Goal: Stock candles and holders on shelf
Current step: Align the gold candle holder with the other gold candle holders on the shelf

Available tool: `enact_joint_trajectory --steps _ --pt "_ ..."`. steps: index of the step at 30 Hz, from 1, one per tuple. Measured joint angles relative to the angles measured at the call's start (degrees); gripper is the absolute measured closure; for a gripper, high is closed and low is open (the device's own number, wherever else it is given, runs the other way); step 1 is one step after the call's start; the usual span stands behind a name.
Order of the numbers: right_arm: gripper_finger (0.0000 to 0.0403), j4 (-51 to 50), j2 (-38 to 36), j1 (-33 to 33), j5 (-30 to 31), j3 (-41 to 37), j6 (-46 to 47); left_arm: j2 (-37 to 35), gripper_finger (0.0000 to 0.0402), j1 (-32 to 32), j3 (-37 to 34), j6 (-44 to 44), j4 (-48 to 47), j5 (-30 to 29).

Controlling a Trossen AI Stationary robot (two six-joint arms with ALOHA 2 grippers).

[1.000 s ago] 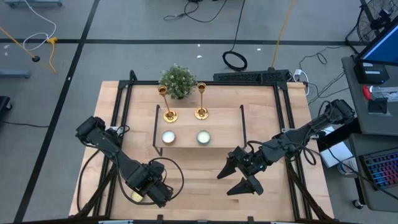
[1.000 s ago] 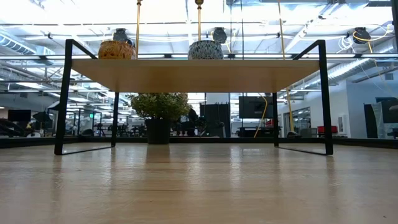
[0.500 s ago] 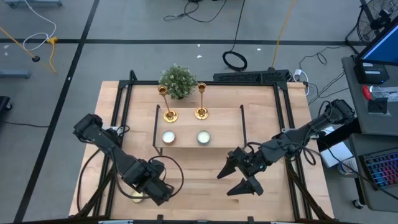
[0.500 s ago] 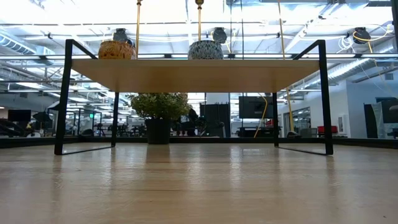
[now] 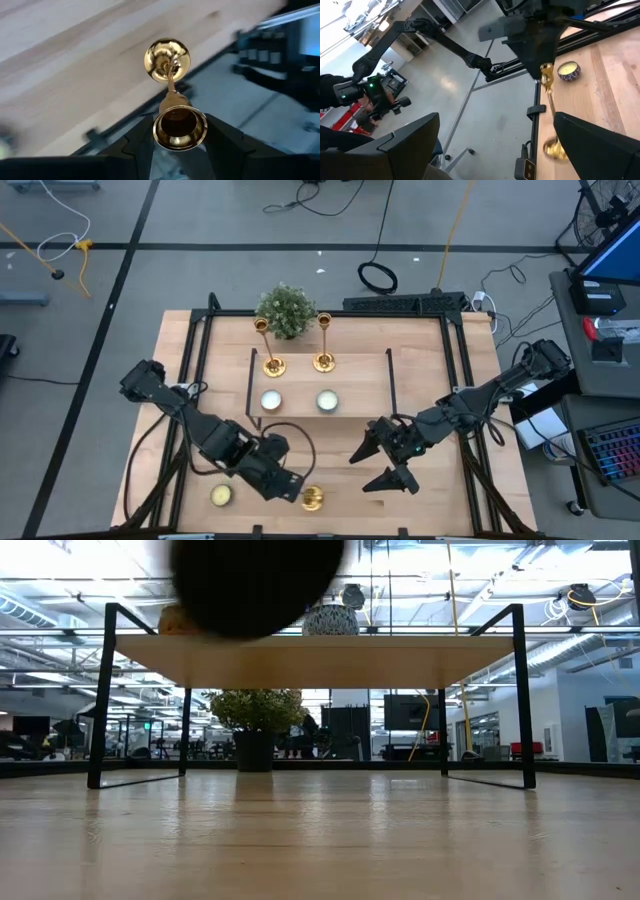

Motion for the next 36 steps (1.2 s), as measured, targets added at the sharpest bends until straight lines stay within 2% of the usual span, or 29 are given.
enact_joint_trajectory --steps 11,20,29,36 --pt "0.0014 -1.59 0.0 0.0 -0.37 0.0 -0.02 0.02 0.0248 3.13 0.0 6.67 16.41 -2.22" --pt "0.0014 -2.29 0.0 0.02 -6.13 0.0 -0.03 0.02 0.0248 5.13 0.0 9.96 23.28 -2.24" --pt "0.0014 -4.44 0.0 0.04 -8.09 0.01 0.04 0.04 0.0248 6.63 -0.02 12.86 33.23 -2.21" --pt "0.0015 -5.05 0.0 0.12 -11.77 0.0 0.2 0.04 0.0248 7.43 -0.02 13.43 34.18 -2.23"
